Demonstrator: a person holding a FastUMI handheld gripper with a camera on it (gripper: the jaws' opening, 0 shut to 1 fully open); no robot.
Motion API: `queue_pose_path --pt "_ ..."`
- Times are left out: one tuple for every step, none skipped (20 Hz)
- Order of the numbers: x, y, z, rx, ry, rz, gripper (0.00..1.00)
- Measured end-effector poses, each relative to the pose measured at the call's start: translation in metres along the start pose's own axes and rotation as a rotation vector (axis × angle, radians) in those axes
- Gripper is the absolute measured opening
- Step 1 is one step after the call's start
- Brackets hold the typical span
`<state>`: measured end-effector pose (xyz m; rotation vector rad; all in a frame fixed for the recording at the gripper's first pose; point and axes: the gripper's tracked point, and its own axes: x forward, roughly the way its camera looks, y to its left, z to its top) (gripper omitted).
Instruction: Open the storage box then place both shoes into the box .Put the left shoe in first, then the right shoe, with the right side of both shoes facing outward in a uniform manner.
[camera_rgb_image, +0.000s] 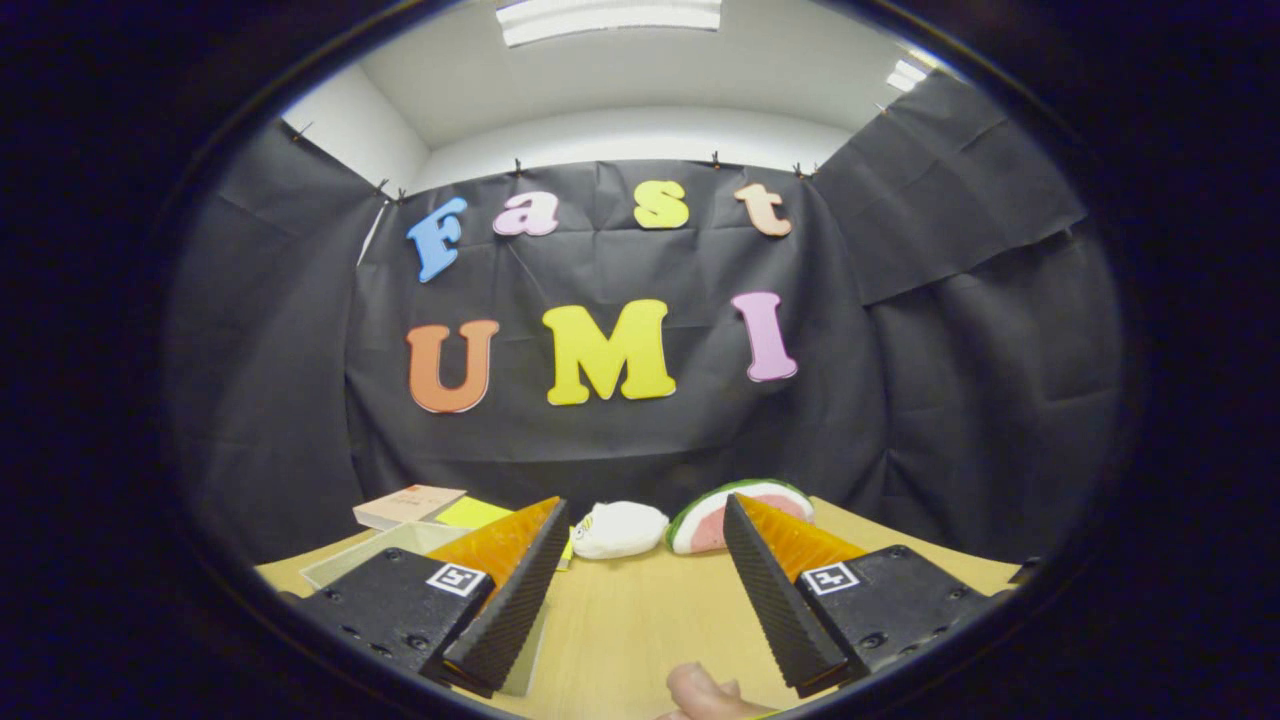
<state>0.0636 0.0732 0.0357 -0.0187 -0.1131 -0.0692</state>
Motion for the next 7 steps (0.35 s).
queue_pose_path --pt "-0.002 -0.003 -0.002 -0.003 -0.003 -0.003 0.99" --pt "-0.003 -0.006 -0.006 -0.011 0.007 -0.006 0.99" --pt "-0.004 -0.009 -0.014 -0.018 0.02 -0.008 0.99" --pt "-0.005 -0.012 -0.02 -0.024 0.032 -0.009 0.99" --pt "-0.005 -0.016 -0.025 -0.025 0.041 -0.006 0.99" --pt "-0.004 -0.017 -0.029 -0.023 0.048 -0.001 0.99" --pt "-0.003 -0.018 -0.032 -0.019 0.051 0.007 0.99"
